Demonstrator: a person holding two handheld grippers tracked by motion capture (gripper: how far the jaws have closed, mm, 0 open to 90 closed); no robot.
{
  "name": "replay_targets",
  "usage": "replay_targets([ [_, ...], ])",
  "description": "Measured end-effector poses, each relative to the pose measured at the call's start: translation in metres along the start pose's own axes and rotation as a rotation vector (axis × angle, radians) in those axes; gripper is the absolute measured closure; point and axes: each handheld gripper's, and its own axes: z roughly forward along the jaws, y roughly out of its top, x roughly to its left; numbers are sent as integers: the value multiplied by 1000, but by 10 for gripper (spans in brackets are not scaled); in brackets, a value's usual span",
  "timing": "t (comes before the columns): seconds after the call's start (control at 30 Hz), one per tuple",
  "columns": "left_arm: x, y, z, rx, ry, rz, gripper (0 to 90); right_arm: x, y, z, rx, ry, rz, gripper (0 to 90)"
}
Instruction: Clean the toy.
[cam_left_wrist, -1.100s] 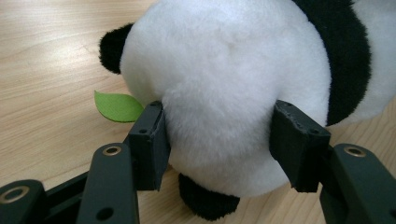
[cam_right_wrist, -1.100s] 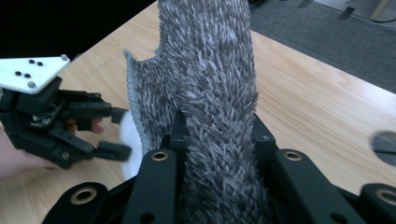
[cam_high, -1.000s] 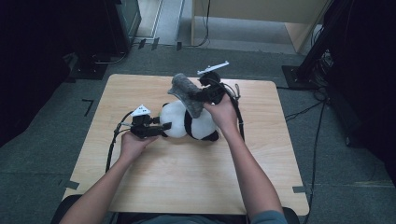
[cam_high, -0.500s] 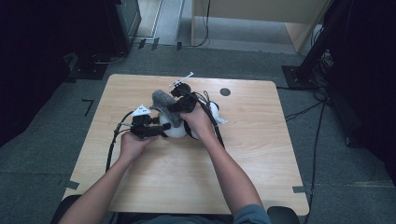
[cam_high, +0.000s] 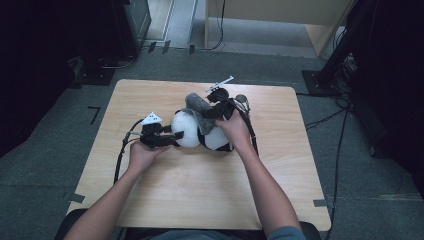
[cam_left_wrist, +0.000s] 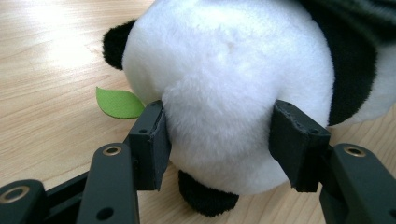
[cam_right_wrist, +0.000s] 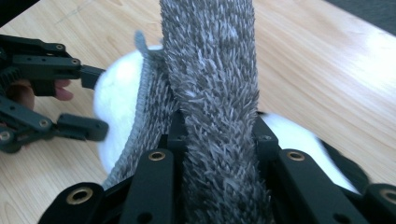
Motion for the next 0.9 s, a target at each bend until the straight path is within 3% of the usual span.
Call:
replay_targets([
  [0.13,1,0,0,1,-6,-6,419,-10,-8,-16,-18,-21,10,693],
  [0.33,1,0,0,0,-7,-5,419,-33,-27,-36,-53,-14,94,696],
  [0.63,2,-1,0,-8,-16,-11,413,-59,-49,-46,-57,-53,162,698],
  [0.77,3,-1,-1,-10,-21,-8,404,-59,-51,-53,-74,-54,167,706],
  [0.9,2,0,-1,-14,-17,-4,401,-45,-44,-65,-122,-36,139,708],
])
